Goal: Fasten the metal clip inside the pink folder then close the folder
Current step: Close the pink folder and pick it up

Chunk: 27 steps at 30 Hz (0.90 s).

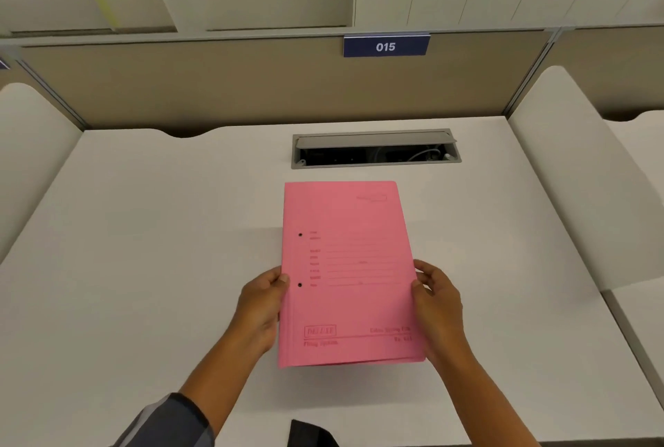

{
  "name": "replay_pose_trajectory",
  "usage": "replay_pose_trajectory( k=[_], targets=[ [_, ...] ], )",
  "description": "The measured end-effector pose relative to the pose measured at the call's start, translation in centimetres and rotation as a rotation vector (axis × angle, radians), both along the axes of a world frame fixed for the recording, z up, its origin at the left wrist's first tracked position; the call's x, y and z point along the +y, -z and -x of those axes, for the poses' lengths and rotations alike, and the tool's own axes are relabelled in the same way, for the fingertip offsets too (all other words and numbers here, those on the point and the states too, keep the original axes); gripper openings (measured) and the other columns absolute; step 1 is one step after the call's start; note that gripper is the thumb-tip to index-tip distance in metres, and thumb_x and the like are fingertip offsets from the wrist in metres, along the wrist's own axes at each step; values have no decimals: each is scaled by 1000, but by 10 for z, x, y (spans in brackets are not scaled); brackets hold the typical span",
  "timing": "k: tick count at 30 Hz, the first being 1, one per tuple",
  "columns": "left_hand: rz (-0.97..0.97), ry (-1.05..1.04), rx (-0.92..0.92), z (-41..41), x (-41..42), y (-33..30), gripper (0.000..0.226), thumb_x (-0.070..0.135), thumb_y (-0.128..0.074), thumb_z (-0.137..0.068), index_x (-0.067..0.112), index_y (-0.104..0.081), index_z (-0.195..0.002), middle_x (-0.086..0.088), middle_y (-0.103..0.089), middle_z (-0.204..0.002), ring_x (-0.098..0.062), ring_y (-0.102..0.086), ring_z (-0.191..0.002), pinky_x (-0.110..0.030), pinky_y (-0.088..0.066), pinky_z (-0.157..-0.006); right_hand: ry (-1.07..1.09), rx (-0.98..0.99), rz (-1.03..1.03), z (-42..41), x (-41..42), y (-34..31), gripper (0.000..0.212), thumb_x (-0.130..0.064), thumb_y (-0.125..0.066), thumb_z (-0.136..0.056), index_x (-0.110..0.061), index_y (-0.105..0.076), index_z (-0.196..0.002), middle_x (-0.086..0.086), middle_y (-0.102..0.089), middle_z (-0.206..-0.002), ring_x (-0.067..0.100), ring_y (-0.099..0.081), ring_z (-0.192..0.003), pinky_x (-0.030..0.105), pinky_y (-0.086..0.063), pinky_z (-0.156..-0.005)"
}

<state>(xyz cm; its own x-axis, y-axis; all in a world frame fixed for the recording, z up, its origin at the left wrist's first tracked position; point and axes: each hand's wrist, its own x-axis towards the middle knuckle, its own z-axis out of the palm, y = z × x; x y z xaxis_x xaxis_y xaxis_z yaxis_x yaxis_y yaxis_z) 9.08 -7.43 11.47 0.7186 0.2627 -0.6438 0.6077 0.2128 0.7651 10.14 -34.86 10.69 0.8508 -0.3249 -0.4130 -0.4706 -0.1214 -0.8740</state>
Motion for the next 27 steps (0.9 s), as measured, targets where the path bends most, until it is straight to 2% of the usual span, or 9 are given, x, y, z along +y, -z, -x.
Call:
replay_pose_trajectory(
  k=[3,6,10,12,14,17,19,24,27],
  targets=[
    [-2,-75,-68,-21,27,-20,33,14,-58,-108,23,-84,-89,-3,-85,-84,-9,-77,-59,-24,-60,-52,-49,-39,-19,-26,33,-17,43,-6,-45,-101,-33,-65,-128,-17,-71,-115,3,-69,-101,22,-51,-73],
    [-37,-150,-118,-46,60,-39,26,11,-57,-108,20,-80,-99,-4,-84,-86,-11,-76,-62,-28,-62,-56,-105,-55,-62,-55,71,-33,45,-6,-42,-100,-32,-63,-131,-17,-68,-115,6,-67,-105,23,-53,-72],
    [-109,-207,-155,-79,110,-54,26,9,-58,-107,13,-77,-125,-14,-79,-113,-31,-73,-97,-49,-60,-96,-210,-84,-102,-90,123,-47,43,-18,-46,-99,-28,-60,-139,-9,-66,-125,5,-64,-106,25,-54,-73],
    [-159,-216,-150,-93,137,-56,24,12,-60,-107,19,-79,-120,-10,-80,-112,-32,-74,-100,-50,-61,-94,-257,-77,-121,-107,149,-48,46,-21,-46,-97,-27,-59,-141,-6,-66,-130,11,-66,-110,32,-59,-80],
    [-220,-210,-130,-107,164,-52,25,16,-63,-106,31,-82,-102,-3,-82,-108,-29,-76,-96,-45,-63,-84,-292,-56,-151,-124,173,-47,50,-19,-44,-91,-26,-64,-136,-5,-71,-128,19,-69,-112,42,-63,-89],
    [-291,-241,-121,-131,201,-36,31,16,-65,-104,35,-80,-86,5,-80,-102,-24,-75,-93,-38,-61,-78,-353,-22,-190,-146,210,-36,48,-14,-37,-82,-26,-76,-107,-7,-80,-104,19,-75,-96,38,-63,-74],
    [-329,-264,-105,-148,222,-21,30,14,-66,-103,34,-79,-85,8,-78,-100,-23,-73,-92,-39,-61,-82,-366,12,-202,-162,232,-24,47,-10,-35,-83,-21,-77,-100,-5,-81,-100,20,-75,-91,32,-58,-67],
    [-371,-276,-98,-189,259,20,23,10,-65,-103,18,-80,-119,-1,-76,-115,-24,-73,-97,-40,-59,-94,-342,91,-205,-201,274,15,46,-3,-33,-90,-14,-75,-105,-2,-80,-103,23,-73,-93,32,-57,-67],
    [-384,-274,-77,-209,275,42,27,8,-66,-101,15,-79,-123,-5,-76,-126,-30,-73,-109,-46,-60,-101,-338,111,-208,-218,292,35,44,-3,-34,-93,-13,-74,-107,-3,-79,-105,25,-73,-97,36,-61,-73]
  ],
)
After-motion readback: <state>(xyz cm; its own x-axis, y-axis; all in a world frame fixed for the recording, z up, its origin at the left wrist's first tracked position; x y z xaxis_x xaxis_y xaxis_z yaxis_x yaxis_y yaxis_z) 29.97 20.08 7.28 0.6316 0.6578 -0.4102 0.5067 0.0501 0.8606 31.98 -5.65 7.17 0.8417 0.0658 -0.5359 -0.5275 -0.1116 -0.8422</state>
